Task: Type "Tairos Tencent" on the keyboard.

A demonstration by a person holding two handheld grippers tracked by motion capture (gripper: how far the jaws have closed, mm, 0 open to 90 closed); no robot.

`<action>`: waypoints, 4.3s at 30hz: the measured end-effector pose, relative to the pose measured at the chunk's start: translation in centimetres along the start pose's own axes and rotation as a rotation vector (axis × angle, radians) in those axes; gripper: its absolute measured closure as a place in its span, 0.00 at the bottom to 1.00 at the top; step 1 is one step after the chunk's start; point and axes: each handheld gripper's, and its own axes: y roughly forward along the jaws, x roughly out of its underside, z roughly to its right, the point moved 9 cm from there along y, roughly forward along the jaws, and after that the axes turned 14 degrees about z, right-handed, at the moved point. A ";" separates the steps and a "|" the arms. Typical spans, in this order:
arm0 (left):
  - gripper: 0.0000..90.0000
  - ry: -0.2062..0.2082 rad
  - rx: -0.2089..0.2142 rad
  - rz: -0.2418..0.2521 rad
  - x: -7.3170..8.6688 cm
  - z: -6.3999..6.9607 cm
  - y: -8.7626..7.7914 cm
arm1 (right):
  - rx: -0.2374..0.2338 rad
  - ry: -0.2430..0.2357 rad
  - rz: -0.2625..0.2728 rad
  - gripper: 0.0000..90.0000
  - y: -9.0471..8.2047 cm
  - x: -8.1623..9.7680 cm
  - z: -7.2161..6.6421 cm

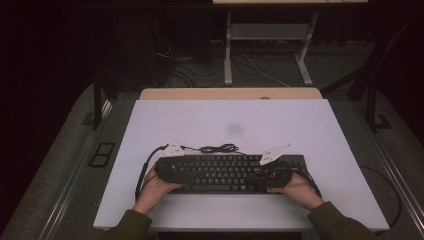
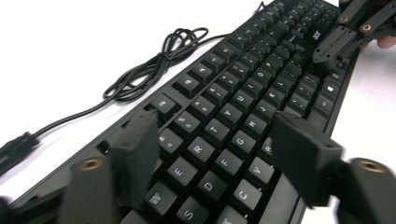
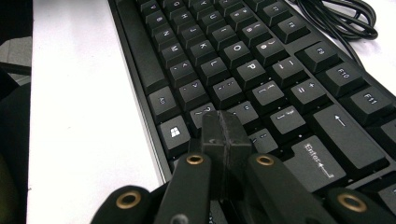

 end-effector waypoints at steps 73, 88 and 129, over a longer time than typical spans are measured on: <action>0.29 0.022 -0.078 0.029 1.1 -0.4 -2.0 | -0.002 0.080 0.225 0.29 4.1 -7.4 0.7; 0.76 0.014 -0.128 0.008 1.5 -1.6 -2.8 | 0.018 0.087 0.230 0.28 4.1 -7.3 1.2; 0.99 -0.042 -0.078 -0.072 2.4 -1.6 -3.1 | 0.023 0.085 0.222 0.27 4.2 -7.2 1.1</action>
